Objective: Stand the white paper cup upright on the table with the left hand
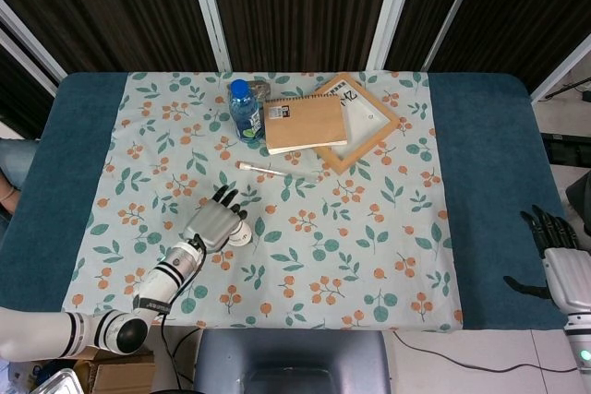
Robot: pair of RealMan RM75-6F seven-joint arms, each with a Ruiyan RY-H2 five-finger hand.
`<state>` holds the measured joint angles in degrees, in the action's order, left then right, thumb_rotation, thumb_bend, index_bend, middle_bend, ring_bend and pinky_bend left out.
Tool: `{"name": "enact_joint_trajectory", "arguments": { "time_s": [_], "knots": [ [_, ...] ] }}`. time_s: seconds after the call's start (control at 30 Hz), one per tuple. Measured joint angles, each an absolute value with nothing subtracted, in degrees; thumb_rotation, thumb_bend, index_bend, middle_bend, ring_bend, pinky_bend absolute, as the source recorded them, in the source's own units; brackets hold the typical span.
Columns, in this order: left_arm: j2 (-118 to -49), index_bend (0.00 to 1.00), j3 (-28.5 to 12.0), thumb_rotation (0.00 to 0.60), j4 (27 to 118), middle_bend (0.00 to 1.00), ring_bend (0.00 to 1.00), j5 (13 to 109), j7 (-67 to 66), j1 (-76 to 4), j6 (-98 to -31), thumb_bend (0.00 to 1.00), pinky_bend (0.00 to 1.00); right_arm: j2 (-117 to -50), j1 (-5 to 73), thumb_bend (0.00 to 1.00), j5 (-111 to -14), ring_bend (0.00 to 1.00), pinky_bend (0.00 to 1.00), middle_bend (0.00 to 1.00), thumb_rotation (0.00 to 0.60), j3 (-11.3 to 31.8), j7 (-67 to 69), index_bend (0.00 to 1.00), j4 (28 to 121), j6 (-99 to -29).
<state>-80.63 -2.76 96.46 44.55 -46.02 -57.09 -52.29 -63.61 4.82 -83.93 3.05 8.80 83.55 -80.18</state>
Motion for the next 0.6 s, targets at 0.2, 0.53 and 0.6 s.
{"name": "enact_joint_trajectory", "arguments": {
  "time_s": [0.2, 0.53, 0.6],
  "knots": [
    [-80.4, 0.39, -3.5, 0.6, 96.6, 0.34, 0.01, 47.1, -40.8, -56.0, -52.8, 0.43, 0.0, -63.6, 5.0, 0.2, -83.8, 0.0, 0.0, 0.0, 0.6, 3.0, 8.6, 0.0, 83.7, -79.8],
    [-83.7, 0.39, -8.0, 0.6, 92.8, 0.33, 0.0, 56.2, -13.0, -50.2, -54.7, 0.41, 0.0, -63.6, 5.1, 0.2, -83.6, 0.0, 0.0, 0.0, 0.6, 2.9, 8.0, 0.0, 84.0, -79.3],
    [-84.6, 0.4, -9.0, 0.6, 91.5, 0.33, 0.0, 57.0, -6.4, -49.0, -54.7, 0.41, 0.0, -63.6, 5.1, 0.2, -83.5, 0.0, 0.0, 0.0, 0.6, 2.9, 7.9, 0.0, 83.9, -79.2]
  ]
}}
